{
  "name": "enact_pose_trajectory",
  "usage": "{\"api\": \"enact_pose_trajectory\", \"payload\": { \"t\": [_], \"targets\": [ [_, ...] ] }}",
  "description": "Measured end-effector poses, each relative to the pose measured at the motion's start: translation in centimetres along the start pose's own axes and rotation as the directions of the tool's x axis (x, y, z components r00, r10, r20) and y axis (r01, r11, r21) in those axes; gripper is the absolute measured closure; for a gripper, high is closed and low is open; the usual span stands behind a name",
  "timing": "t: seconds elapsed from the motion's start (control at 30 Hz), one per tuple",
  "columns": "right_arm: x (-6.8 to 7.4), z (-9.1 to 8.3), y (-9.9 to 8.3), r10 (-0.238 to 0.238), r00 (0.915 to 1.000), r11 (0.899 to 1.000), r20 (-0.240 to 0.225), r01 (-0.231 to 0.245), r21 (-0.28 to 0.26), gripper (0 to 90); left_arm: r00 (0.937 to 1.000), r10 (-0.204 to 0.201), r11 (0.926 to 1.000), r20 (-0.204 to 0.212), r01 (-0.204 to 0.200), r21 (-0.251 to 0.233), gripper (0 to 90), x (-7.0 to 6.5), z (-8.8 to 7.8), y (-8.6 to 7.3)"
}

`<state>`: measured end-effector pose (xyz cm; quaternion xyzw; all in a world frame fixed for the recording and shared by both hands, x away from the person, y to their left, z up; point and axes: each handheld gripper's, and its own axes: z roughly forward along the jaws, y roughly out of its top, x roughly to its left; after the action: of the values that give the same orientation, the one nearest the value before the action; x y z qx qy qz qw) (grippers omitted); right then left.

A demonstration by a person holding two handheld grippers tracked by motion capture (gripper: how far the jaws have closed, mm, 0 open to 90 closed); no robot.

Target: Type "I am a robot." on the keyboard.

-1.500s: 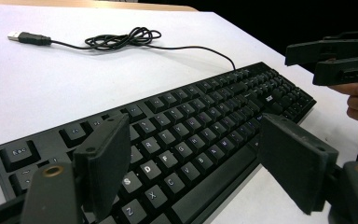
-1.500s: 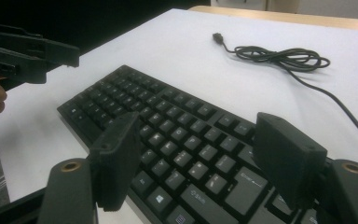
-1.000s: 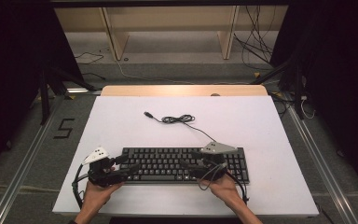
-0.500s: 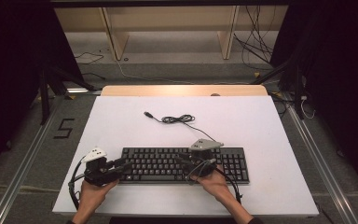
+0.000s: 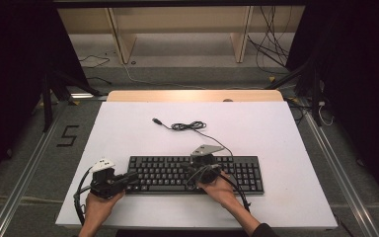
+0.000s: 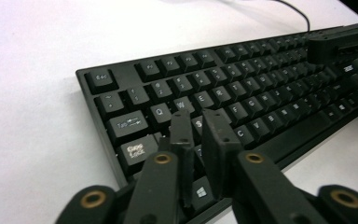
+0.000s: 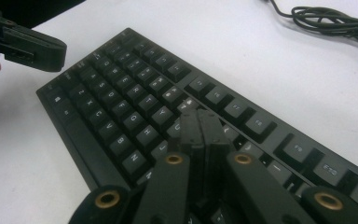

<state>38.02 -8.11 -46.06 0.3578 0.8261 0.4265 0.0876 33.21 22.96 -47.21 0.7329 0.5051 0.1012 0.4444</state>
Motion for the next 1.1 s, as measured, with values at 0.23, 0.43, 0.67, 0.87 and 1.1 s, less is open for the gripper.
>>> {"api": "enact_pose_trajectory", "payload": {
  "t": [0.23,0.43,0.67,0.87,1.1],
  "targets": [
    [0.4,1.1,0.3,-0.005,0.9999,1.0,0.014,0.005,0.024,90.0,0.9999,0.002,0.9998,-0.012,-0.002,0.019,86.2,0.1,0.3,-0.2],
    [0.2,1.6,0.3,0.002,0.9997,0.999,0.025,-0.002,0.033,90.0,0.9998,0.01,0.9994,-0.018,-0.01,0.032,87.9,0.2,0.4,-0.2],
    [0.1,2.0,0.2,0.001,0.9994,0.999,0.033,-0.003,0.049,90.0,0.9991,0.029,0.9973,-0.03,-0.026,0.069,88.7,0.2,0.8,-0.2],
    [0.2,2.2,0.2,-0.002,0.9994,0.998,0.033,0.0,0.06,90.0,0.9989,0.03,0.9956,-0.035,-0.027,0.09,88.8,0.3,1.1,-0.3],
    [0.2,2.4,0.1,0.001,0.9992,0.997,0.04,-0.004,0.072,90.0,0.999,0.031,0.9949,-0.033,-0.028,0.097,88.9,0.4,1.1,-0.3]
  ]
}}
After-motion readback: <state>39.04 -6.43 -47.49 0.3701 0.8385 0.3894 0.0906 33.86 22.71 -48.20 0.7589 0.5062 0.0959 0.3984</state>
